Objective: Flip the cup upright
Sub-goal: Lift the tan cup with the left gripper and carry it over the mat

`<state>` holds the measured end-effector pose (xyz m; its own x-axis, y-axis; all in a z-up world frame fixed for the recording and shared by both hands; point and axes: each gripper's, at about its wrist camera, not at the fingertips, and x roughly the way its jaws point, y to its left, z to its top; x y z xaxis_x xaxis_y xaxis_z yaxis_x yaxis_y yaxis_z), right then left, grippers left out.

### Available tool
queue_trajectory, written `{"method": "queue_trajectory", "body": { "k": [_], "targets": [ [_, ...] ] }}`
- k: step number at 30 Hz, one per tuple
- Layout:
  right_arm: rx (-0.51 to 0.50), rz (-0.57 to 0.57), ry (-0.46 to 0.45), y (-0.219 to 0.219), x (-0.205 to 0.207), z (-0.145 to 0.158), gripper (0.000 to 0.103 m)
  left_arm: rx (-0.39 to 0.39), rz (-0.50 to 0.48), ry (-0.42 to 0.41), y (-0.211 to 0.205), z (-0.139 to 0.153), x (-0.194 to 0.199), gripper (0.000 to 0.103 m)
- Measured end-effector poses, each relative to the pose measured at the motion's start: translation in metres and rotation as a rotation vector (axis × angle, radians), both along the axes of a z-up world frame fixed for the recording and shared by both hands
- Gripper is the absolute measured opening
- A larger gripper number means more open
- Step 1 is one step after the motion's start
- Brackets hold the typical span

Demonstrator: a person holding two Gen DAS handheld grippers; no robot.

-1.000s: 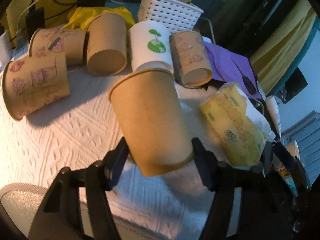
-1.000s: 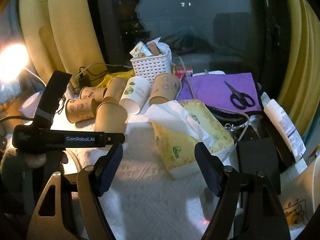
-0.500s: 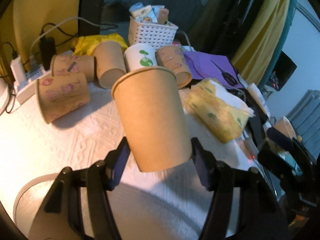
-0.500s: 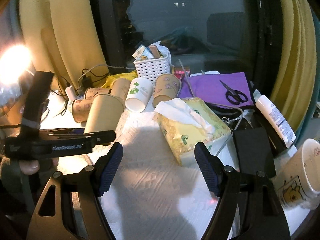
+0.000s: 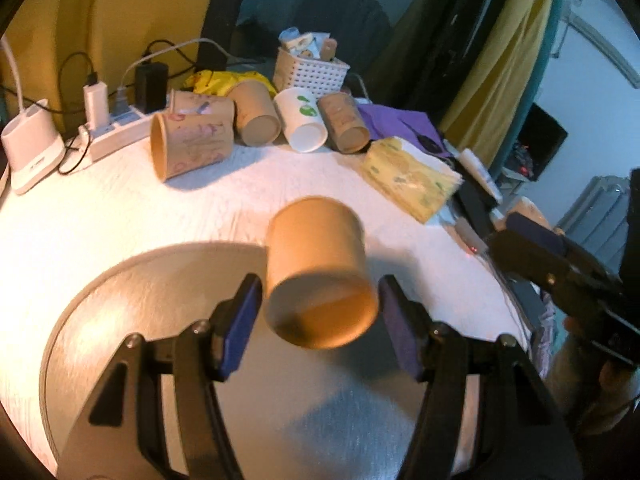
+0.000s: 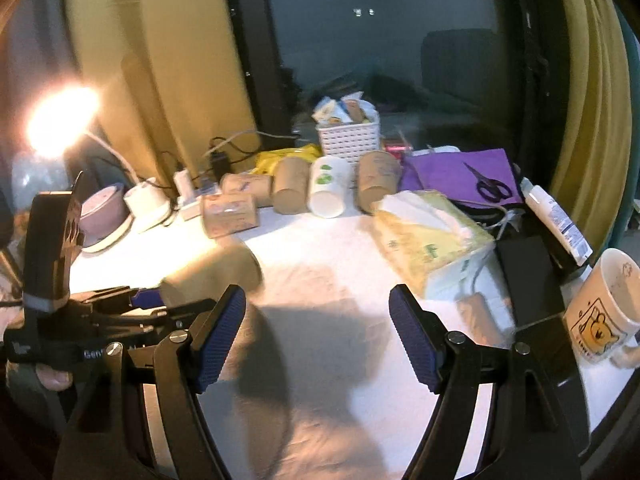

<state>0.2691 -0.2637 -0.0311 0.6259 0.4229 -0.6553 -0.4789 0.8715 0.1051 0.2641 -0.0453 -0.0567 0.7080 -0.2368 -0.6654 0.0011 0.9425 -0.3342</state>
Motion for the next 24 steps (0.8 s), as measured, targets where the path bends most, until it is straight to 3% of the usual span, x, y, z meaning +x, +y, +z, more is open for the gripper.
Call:
{"method": "queue_trajectory", "body": {
  "k": [4, 7, 14, 15, 17, 18, 21, 24],
  "targets": [
    [-0.003, 0.021, 0.001, 0.016, -0.024, 0.002, 0.078, 0.006, -0.004, -0.009, 0.006, -0.002, -0.03, 0.061],
    [-0.006, 0.035, 0.008, 0.026, -0.041, 0.002, 0.077, 0.038, -0.002, 0.001, 0.008, -0.007, -0.046, 0.055],
    [-0.009, 0.006, 0.049, 0.025, -0.058, -0.005, 0.078, 0.006, -0.025, 0.011, 0.009, -0.01, -0.055, 0.056],
    [-0.009, 0.0, 0.052, 0.024, -0.059, -0.006, 0.077, 0.002, -0.027, 0.015, 0.008, -0.009, -0.053, 0.057],
    [-0.006, -0.019, 0.054, 0.019, -0.06, -0.008, 0.077, -0.002, -0.039, 0.0, 0.003, -0.004, -0.051, 0.08],
    [-0.004, -0.03, 0.057, 0.016, -0.06, -0.008, 0.077, -0.008, -0.047, -0.008, 0.001, -0.002, -0.05, 0.084],
    [0.007, -0.073, 0.067, 0.001, -0.056, -0.01, 0.078, 0.008, -0.103, -0.009, -0.013, 0.0, -0.042, 0.085],
    [0.015, -0.119, 0.087, -0.017, -0.049, -0.013, 0.078, 0.1, -0.152, 0.029, -0.036, -0.008, -0.024, 0.085]
  ]
}}
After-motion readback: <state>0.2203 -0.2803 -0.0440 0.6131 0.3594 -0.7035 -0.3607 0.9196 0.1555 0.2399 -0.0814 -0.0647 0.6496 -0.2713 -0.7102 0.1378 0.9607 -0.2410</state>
